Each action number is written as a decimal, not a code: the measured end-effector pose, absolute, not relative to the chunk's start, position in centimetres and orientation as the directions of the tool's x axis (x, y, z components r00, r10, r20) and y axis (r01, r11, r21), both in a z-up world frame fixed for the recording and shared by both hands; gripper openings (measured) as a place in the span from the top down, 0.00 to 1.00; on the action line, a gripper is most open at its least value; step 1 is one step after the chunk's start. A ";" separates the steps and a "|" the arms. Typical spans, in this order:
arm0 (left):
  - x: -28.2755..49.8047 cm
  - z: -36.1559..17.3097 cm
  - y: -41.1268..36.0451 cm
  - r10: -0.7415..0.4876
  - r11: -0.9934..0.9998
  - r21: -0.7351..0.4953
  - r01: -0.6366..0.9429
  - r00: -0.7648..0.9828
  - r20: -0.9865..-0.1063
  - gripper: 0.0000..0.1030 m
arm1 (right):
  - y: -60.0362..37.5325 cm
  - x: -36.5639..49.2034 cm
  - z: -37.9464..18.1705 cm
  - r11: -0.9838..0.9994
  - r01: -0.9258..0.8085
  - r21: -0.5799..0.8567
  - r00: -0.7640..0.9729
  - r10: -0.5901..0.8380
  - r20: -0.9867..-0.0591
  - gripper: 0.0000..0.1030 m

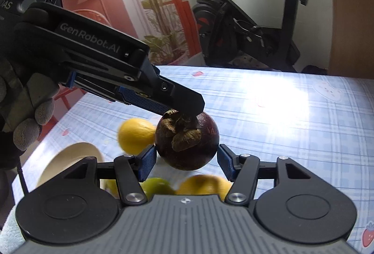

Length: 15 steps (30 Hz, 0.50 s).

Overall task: Organize fruits
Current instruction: 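Carry the mangosteen with the left gripper over the cream plate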

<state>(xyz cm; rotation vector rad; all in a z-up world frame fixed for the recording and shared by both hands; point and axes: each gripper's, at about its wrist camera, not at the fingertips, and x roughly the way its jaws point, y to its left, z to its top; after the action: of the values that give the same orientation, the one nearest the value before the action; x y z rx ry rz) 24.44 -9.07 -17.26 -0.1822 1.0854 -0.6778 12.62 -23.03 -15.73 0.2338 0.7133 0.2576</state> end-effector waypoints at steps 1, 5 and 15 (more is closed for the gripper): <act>24.0 -16.9 -8.2 -0.587 0.791 -0.454 0.410 0.299 -0.752 0.54 | -22.3 12.6 -15.4 0.941 -0.168 0.295 0.724 0.321 -0.610 0.42; 22.4 -15.4 -4.3 -0.566 0.816 -0.447 0.367 0.343 -0.750 0.54 | -19.0 12.5 -14.0 0.927 -0.231 0.297 0.705 0.370 -0.605 0.42; 17.9 -10.8 5.1 -0.468 0.884 -0.390 0.258 0.448 -0.762 0.54 | -9.7 11.7 -11.2 0.854 -0.367 0.368 0.653 0.518 -0.553 0.42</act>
<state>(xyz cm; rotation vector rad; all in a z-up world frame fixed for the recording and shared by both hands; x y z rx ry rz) 17.92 5.12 -10.83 -0.2305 1.0116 -0.4541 11.70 -9.70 -11.15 0.2319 0.6966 0.5073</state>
